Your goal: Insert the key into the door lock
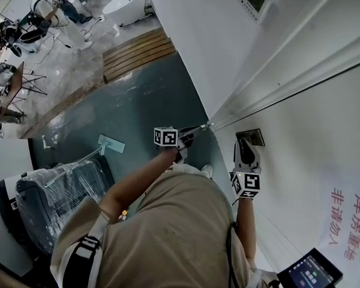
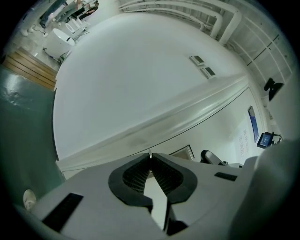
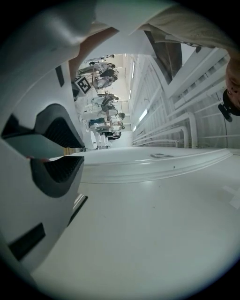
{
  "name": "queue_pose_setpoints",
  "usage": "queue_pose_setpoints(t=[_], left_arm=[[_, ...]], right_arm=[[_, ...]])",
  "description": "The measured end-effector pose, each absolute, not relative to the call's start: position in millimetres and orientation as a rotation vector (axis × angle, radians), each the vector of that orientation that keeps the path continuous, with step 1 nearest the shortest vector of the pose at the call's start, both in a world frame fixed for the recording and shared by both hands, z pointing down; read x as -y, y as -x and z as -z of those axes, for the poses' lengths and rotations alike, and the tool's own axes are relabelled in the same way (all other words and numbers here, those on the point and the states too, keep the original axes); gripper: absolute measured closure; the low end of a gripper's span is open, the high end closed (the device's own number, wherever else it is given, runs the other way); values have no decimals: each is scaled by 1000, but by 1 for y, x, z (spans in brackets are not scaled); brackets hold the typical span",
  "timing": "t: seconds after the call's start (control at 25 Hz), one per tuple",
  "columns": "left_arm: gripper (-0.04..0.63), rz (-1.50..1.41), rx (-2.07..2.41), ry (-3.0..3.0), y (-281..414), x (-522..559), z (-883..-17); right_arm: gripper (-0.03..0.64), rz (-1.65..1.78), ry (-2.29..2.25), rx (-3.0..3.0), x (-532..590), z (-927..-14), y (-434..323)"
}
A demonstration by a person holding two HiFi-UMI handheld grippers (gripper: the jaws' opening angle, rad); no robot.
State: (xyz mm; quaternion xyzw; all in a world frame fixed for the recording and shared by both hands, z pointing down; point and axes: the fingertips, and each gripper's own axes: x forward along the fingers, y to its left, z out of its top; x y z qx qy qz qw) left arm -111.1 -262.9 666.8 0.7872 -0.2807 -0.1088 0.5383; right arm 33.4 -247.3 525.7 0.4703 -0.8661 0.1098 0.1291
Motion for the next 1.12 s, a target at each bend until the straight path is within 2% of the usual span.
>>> queue_pose_setpoints(t=[1.12], left_arm=[[561,226,485,-1771,10,260,-715]], right_arm=[[555,-289,-1390,2392,222,-552,-87]])
